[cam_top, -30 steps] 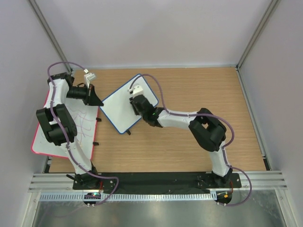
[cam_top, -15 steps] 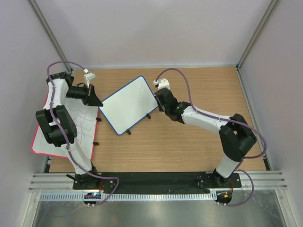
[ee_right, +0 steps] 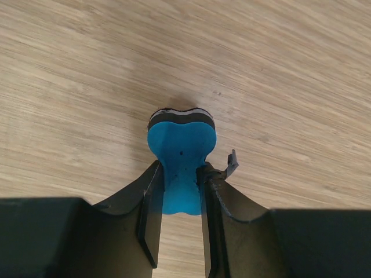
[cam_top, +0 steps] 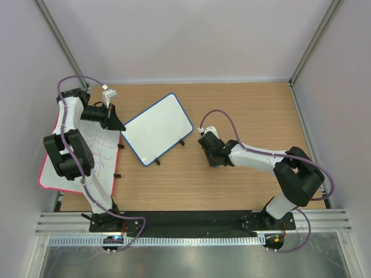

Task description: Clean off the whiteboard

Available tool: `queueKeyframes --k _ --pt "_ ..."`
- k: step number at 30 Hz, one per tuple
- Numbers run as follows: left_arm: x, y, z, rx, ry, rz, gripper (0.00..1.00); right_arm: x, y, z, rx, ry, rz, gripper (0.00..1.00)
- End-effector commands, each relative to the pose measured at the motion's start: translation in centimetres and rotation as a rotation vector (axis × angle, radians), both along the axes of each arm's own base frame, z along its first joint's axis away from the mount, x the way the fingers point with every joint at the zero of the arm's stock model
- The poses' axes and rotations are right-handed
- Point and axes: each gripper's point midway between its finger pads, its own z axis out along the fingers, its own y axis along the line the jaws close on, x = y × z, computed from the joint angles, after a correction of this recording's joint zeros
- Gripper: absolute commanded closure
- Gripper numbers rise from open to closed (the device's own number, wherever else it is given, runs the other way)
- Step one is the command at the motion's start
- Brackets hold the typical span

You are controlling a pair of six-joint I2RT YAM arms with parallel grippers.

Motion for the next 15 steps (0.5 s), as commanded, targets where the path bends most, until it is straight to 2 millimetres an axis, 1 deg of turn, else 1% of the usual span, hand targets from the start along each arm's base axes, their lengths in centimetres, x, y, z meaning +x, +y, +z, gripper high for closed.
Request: queueKeyframes --k 1,2,3,4,5,6,8,9,11,12,14,15 --pt "-2.5 0.1 -0.9 0.057 0.086 -0.038 1.0 0.0 1.2 -0.5 0.019 0.008 -0.012 0.93" --pt "-2.4 0.1 -1.0 0.056 0.088 -0.037 1.0 0.0 1.3 -0.7 0.013 0.011 -0.014 0.87" --pt "-2.4 0.1 -1.0 0.055 0.093 -0.034 0.99 -0.1 1.5 -0.7 0.008 0.012 -0.008 0.83" --pt "-2.4 0.1 -1.0 0.056 0.09 -0.036 0.99 0.0 1.8 -0.9 0.004 0.015 -0.002 0.76" --pt "-2.4 0.1 -1.0 0.056 0.089 -0.036 0.97 0.1 2.0 -0.9 0.004 0.012 -0.003 0.61" --pt "-2.4 0.1 -1.0 0.056 0.089 -0.036 0.96 0.0 2.3 -0.9 0.0 0.011 0.008 0.53" --pt "-2.4 0.1 -1.0 0.058 0.088 -0.036 0.96 0.5 3.0 -0.1 0.005 -0.016 0.019 0.43" --pt "-2.4 0.1 -1.0 0.06 0.088 -0.036 0.96 0.8 3.8 0.7 0.01 -0.046 0.042 0.33" --pt "-2.5 0.2 -1.2 0.066 0.092 -0.038 0.95 1.3 4.9 2.1 0.008 -0.093 0.102 0.32" --pt "-2.5 0.2 -1.2 0.068 0.091 -0.038 0.94 1.8 6.2 3.1 0.034 -0.133 0.131 0.31" --pt "-2.5 0.2 -1.3 0.069 0.093 -0.039 0.92 2.2 7.8 4.2 0.06 -0.162 0.21 0.3" --pt "-2.6 0.2 -1.4 0.07 0.096 -0.039 0.91 2.4 8.6 4.3 0.08 -0.169 0.239 0.3"
